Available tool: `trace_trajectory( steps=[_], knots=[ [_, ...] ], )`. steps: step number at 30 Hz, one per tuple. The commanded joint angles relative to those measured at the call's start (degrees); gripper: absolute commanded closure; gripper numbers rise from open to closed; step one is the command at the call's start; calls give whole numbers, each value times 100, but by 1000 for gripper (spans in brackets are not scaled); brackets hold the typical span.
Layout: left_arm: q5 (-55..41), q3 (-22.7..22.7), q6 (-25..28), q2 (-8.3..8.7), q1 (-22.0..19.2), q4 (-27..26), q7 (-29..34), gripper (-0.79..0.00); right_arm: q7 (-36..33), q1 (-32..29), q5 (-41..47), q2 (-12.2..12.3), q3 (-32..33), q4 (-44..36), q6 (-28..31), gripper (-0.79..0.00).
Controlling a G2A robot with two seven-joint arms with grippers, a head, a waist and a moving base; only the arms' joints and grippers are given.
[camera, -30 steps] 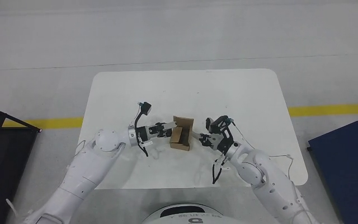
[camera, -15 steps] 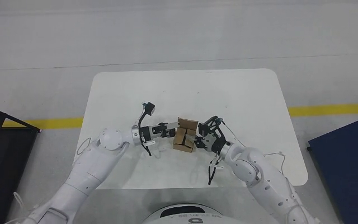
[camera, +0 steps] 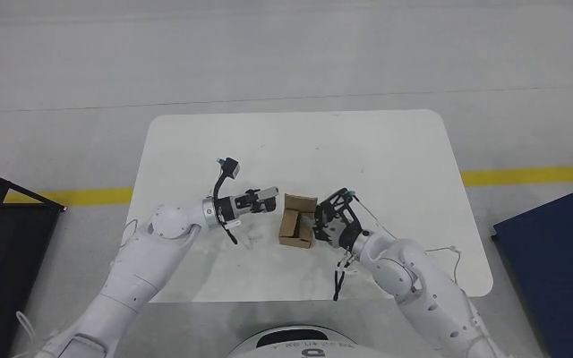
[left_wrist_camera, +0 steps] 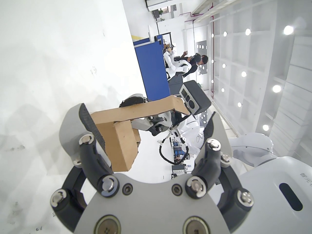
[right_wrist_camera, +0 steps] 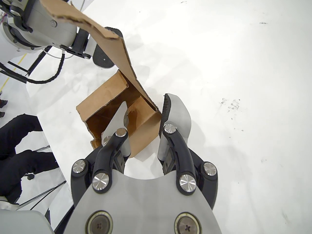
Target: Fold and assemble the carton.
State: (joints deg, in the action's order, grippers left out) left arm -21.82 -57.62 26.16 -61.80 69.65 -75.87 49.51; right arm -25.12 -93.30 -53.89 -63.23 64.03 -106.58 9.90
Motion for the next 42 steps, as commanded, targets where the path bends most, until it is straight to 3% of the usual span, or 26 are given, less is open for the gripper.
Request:
trace_trajectory(
  steps=[1, 5, 8, 10, 21, 22, 23, 24, 26, 32, 38, 42],
  knots=[
    [-13, -61, 45, 10, 23, -1, -5, -785, -27, 1, -79, -4, -13, -53, -123, -228],
    [-46, -164, 80, 27, 70, -10, 23, -785, -269, -14, -307, -9, -78, -179, -375, -222],
    [-78, -219, 115, 33, 101, -21, 39, -785, -504, 14, -476, -15, -136, -295, -551, -157],
    [-107, -250, 152, 35, 117, -31, 54, -785, -629, 46, -580, -21, -172, -383, -660, 0],
    [-282, -499, 286, 68, 213, -34, 158, -785, -1168, 537, -908, -56, -275, -660, -574, 0],
    [-298, -515, 286, 70, 222, -40, 168, -785, -1241, 631, -886, -62, -276, -622, -543, -34],
    [-314, -532, 287, 72, 230, -45, 180, -785, -1316, 738, -929, -69, -286, -590, -517, -400],
    [-324, -549, 287, 75, 237, -49, 192, -785, -1393, 834, -940, -75, -343, -570, -382, -606],
    [-333, -581, 291, 79, 247, -62, 215, -785, -1484, 1020, -815, -91, -386, -460, -176, -785],
    [-158, -725, 174, 111, 200, -106, 246, -785, -917, 1222, -795, -100, -328, -233, 297, -785],
    [82, -878, -15, 130, -4, -279, 129, -785, 724, 574, -918, 24, 325, -192, 1005, -785],
    [9, -718, -157, 76, -181, -430, 122, -785, 1757, 91, -1172, 96, 646, 103, 1432, -785]
  ],
)
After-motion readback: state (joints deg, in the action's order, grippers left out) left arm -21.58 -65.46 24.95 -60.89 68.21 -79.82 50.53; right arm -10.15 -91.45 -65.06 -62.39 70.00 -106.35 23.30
